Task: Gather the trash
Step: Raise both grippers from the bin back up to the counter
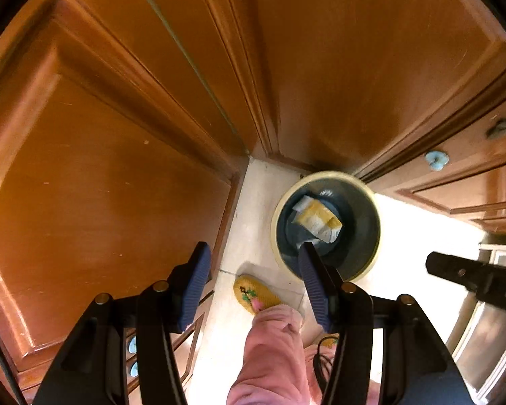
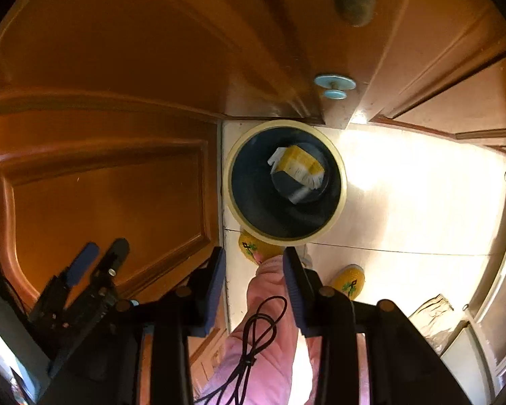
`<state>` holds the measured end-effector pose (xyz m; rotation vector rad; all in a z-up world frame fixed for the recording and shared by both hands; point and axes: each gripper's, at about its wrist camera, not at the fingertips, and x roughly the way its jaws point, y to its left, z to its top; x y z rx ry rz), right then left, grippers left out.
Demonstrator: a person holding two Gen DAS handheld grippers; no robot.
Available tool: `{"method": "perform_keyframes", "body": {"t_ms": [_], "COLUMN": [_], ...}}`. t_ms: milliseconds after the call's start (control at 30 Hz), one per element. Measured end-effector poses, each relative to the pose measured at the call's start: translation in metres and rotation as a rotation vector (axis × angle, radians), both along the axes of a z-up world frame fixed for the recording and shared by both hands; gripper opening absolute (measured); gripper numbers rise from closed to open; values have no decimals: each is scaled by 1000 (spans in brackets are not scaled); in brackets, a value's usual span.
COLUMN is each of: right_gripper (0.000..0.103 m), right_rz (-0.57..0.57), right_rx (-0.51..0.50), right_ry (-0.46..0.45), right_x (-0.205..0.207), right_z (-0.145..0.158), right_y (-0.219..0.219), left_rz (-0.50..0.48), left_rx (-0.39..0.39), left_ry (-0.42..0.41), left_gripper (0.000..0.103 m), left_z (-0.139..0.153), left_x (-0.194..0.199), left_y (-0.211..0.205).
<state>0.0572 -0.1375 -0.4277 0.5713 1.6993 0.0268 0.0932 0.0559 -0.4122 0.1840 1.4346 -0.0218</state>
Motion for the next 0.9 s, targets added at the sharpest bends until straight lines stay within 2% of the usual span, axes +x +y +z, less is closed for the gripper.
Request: {"method": "perform_keyframes", "body": {"t_ms": [133, 267, 567, 700, 900], "right_gripper": [35, 35, 35, 35, 35], "right_rz": [21, 35, 42, 42, 59], "right_rx": [-28, -26, -42, -43, -58], "right_ry": [-32, -67, -245, -312, -398], "right_x": [-8, -16, -35, -47, -64], "right_z": [24, 57, 158, 198, 238], "right_y": [6, 9, 2, -2, -5], "left_rz": [27, 40, 32, 22, -41], "left_rx": [-73, -101, -163, -174, -146], "left_ry": [-26, -42, -130, -166, -242], "left_gripper": [53, 53, 53, 53, 53], "left_z": [31, 64, 155, 189, 247], "left_x": [-8, -14, -35, -46, -66], "left_y": [10, 16, 22, 19, 5]}}
